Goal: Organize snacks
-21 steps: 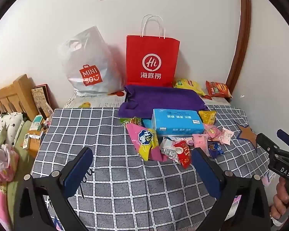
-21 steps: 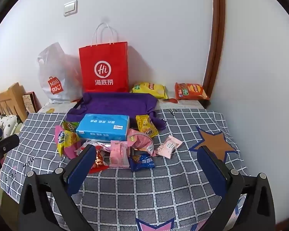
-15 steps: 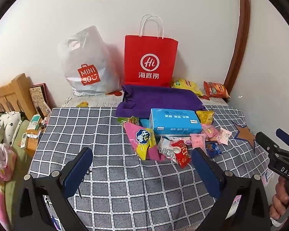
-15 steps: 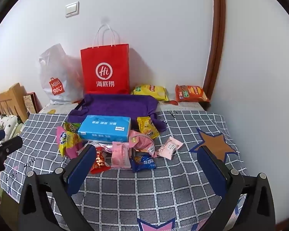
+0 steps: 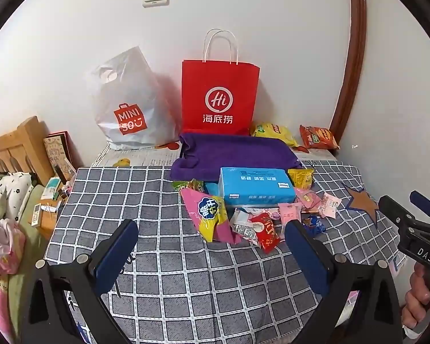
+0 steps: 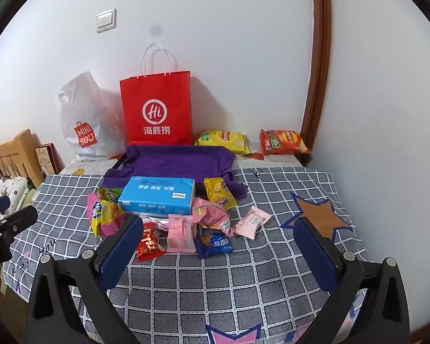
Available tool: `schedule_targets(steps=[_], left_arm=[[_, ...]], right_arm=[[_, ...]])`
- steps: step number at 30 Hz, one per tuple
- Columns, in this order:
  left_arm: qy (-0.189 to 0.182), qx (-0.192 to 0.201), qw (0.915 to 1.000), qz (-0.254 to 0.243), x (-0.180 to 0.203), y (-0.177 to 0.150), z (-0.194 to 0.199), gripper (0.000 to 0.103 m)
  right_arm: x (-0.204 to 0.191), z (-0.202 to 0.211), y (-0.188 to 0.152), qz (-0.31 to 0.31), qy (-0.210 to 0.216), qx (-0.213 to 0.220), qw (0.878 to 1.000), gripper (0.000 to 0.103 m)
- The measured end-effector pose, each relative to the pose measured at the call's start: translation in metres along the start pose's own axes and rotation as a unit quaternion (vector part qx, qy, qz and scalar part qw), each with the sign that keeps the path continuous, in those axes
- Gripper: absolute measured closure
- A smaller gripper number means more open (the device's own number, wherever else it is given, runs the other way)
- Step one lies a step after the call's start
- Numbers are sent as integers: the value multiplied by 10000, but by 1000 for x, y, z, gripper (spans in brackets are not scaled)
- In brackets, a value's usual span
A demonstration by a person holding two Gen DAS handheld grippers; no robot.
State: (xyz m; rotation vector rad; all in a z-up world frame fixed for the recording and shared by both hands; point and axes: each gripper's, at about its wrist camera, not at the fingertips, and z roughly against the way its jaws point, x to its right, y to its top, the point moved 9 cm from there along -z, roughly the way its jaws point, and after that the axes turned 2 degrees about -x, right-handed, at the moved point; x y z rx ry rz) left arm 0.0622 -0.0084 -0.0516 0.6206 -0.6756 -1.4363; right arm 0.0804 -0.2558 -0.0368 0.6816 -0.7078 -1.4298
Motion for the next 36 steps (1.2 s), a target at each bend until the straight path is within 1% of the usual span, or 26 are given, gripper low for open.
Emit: schedule_targets(steps=[36], left_arm=[[42, 3, 10000, -29, -1, -4, 0, 1]], right_arm=[[2, 1, -1, -146, 35, -3, 9999, 0]])
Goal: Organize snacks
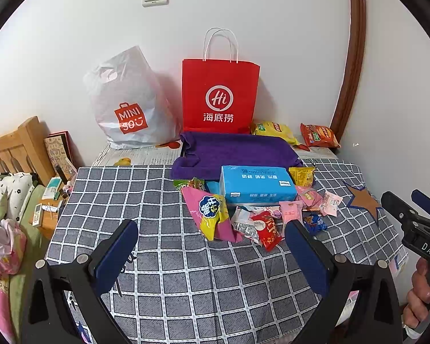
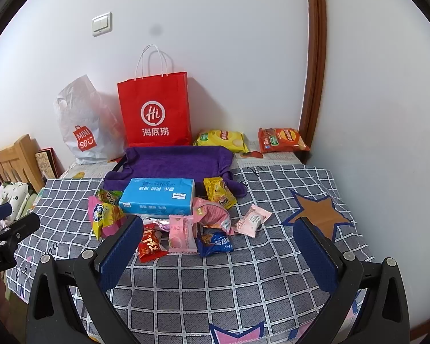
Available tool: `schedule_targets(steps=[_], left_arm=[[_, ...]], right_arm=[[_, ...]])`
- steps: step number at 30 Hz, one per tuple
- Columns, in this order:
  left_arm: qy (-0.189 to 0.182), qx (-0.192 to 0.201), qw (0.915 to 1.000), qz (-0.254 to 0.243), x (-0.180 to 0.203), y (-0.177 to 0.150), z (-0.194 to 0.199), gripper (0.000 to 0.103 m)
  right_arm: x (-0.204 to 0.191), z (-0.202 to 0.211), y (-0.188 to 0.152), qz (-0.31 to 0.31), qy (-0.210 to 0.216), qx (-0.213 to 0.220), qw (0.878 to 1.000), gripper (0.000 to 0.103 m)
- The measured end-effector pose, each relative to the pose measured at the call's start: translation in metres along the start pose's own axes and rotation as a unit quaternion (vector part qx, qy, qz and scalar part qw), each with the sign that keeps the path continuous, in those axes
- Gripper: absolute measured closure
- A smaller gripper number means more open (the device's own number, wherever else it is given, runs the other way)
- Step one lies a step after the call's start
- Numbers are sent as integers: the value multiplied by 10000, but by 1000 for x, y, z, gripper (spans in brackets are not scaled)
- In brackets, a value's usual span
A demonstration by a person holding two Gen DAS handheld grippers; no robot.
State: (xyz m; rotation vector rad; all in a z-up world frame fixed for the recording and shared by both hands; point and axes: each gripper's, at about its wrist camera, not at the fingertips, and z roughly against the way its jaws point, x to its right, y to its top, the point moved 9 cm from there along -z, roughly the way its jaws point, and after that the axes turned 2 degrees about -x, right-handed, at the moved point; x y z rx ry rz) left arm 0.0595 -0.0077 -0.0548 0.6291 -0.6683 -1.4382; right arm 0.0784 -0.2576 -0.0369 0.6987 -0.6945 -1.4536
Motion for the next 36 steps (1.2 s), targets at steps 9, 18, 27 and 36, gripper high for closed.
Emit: schedule_targets(steps=[9, 18, 27, 36], left_arm=[[-11, 42, 10000, 5, 0, 2, 3, 1], [-9, 47, 10000, 5, 1, 2, 3, 1], [-14, 57, 10000, -3, 0, 4, 3, 1], [-9, 36, 10000, -34, 2, 5, -2, 1]], right_arm=[[-2, 1, 1, 23, 4, 19, 10000, 0], [-2, 5, 2, 15, 12, 75, 10000, 0], [-2, 7, 2, 32, 25, 103, 9999, 0], [-3, 7, 1, 54, 37, 151, 9999, 0]])
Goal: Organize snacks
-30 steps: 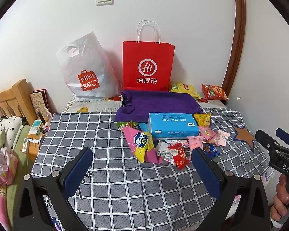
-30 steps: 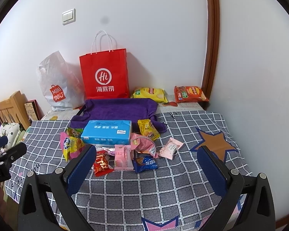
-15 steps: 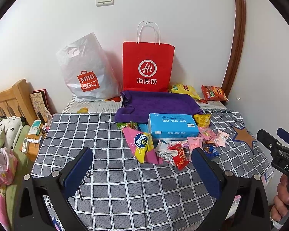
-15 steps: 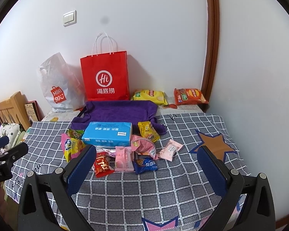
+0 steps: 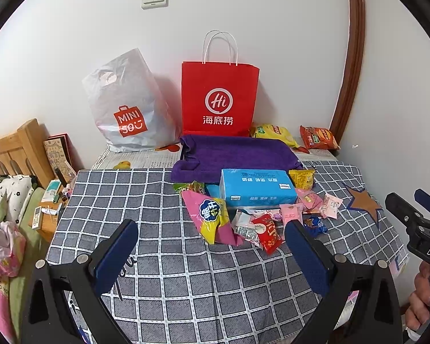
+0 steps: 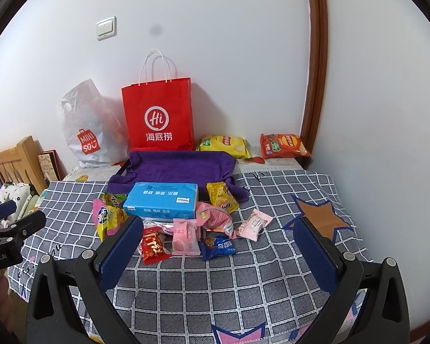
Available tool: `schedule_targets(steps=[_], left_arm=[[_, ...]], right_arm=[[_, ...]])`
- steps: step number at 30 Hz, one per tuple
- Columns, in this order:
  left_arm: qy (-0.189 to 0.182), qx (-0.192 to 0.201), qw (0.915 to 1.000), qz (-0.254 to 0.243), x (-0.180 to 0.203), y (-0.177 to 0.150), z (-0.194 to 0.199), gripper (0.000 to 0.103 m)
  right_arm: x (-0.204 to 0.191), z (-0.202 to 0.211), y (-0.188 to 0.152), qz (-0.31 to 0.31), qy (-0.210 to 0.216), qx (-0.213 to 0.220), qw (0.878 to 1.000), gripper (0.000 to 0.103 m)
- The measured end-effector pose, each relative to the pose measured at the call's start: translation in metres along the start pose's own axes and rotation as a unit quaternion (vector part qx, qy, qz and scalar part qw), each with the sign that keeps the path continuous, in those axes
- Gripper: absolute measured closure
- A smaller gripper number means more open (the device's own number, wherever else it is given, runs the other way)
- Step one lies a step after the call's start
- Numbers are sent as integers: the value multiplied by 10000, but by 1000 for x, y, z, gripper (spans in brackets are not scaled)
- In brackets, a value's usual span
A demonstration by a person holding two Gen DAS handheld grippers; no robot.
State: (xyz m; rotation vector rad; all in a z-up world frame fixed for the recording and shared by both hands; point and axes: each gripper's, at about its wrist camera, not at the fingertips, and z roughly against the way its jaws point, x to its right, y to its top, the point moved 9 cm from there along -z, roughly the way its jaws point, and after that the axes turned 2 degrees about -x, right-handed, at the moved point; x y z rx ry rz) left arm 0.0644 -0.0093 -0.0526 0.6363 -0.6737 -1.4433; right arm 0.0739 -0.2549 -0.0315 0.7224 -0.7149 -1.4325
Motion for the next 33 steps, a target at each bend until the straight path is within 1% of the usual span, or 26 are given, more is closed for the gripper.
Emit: schedule_targets(steps=[6, 10, 12, 15, 20, 24, 26, 27, 28, 29, 31, 32, 33], left_arm=[[-40, -13, 10000, 17, -3, 6, -14, 1], [-55, -188, 9998, 95, -9, 9, -36, 1], [-80, -322, 9994, 137, -11, 8, -49, 1], [-18, -487, 9987, 172, -15, 5, -69, 1], [-19, -800, 9965, 256, -22, -3, -103, 2], [41, -930, 9950, 362, -27, -5, -126, 2], [16, -1036, 9936, 447, -29, -6, -138, 2], [-13, -1091, 9928, 499, -28, -6, -144, 2], [-27, -1121, 9923, 532, -28, -6, -149, 2], [-28, -1161, 9916, 562, -27, -6, -155, 2], [-15, -1201, 9911, 578, -26, -5, -162, 2], [-1, -1213, 9909, 591, -26, -4, -166, 2], [8, -1225, 9906, 603, -26, -3, -170, 2]], right_arm=[[-1, -9, 2, 68, 47, -19, 10000, 0], [2, -25, 2, 72, 105, -131, 9998, 0], [8, -36, 1, 47, 48, -206, 9998, 0], [18, -57, -4, 42, -23, -373, 9993, 0], [40, -93, -17, -41, -41, -659, 9978, 0], [60, -115, -26, -46, -109, -827, 9965, 2], [73, -126, -30, -92, -160, -882, 9959, 2], [79, -131, -32, -135, -172, -931, 9954, 3], [84, -138, -35, -202, -147, -999, 9947, 8], [87, -144, -36, -251, -118, -1055, 9940, 10], [94, -159, -41, -383, -51, -1240, 9915, 20], [99, -169, -44, -448, -37, -1339, 9900, 22], [101, -177, -46, -493, -39, -1400, 9889, 27]])
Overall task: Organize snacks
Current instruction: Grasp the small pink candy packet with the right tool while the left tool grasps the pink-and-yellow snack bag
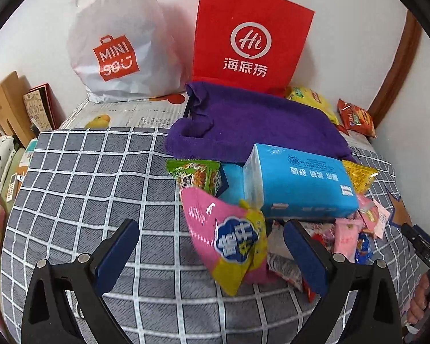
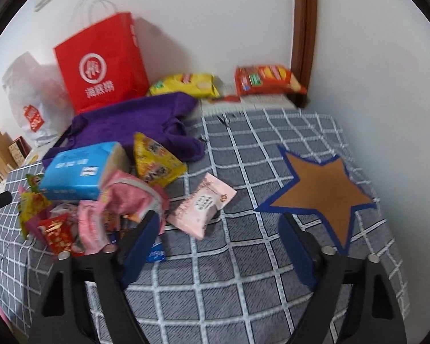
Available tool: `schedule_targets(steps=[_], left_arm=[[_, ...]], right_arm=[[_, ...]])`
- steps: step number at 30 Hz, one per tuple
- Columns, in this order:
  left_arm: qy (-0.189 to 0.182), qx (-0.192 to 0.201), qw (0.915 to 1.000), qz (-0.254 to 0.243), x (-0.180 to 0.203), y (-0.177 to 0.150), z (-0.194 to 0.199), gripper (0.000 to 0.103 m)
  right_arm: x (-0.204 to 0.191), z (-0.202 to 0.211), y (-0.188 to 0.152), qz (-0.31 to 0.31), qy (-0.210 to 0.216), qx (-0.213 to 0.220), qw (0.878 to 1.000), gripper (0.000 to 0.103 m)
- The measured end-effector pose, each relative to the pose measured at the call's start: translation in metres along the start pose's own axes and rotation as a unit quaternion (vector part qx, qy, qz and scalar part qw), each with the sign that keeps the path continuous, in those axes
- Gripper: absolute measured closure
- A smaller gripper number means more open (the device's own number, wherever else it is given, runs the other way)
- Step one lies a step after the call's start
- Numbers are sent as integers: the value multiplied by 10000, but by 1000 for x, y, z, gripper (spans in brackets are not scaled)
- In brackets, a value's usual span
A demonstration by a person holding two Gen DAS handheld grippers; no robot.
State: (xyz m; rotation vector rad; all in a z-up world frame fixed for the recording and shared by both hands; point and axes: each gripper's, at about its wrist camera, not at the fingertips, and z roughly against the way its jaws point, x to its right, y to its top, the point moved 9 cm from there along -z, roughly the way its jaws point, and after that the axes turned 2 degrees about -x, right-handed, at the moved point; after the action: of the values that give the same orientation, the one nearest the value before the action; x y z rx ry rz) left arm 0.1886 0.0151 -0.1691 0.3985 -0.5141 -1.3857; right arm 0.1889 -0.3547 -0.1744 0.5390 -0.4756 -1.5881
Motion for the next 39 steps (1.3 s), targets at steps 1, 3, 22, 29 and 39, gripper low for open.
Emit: schedule_targets(steps=[1, 3, 22, 29, 39], left_arm=[[4, -18, 10000, 13, 0, 1, -3, 2], [19, -49, 10000, 49, 0, 4, -8, 2], [136, -175, 9991, 357, -7, 11, -25, 2], [169, -156, 9991, 368, -7, 12, -25, 2], [338, 4, 9985, 422, -23, 10, -10, 2]], right_arm=[[2, -7, 0, -52, 9, -67, 10000, 31], [3, -24, 1, -164, 128, -218, 9995, 37], [-13, -90, 8, -232, 570, -770, 9951, 53], [-19, -98, 11, 104, 479, -736, 9961, 51], [-8, -80, 21, 336, 587, -511, 9964, 69]])
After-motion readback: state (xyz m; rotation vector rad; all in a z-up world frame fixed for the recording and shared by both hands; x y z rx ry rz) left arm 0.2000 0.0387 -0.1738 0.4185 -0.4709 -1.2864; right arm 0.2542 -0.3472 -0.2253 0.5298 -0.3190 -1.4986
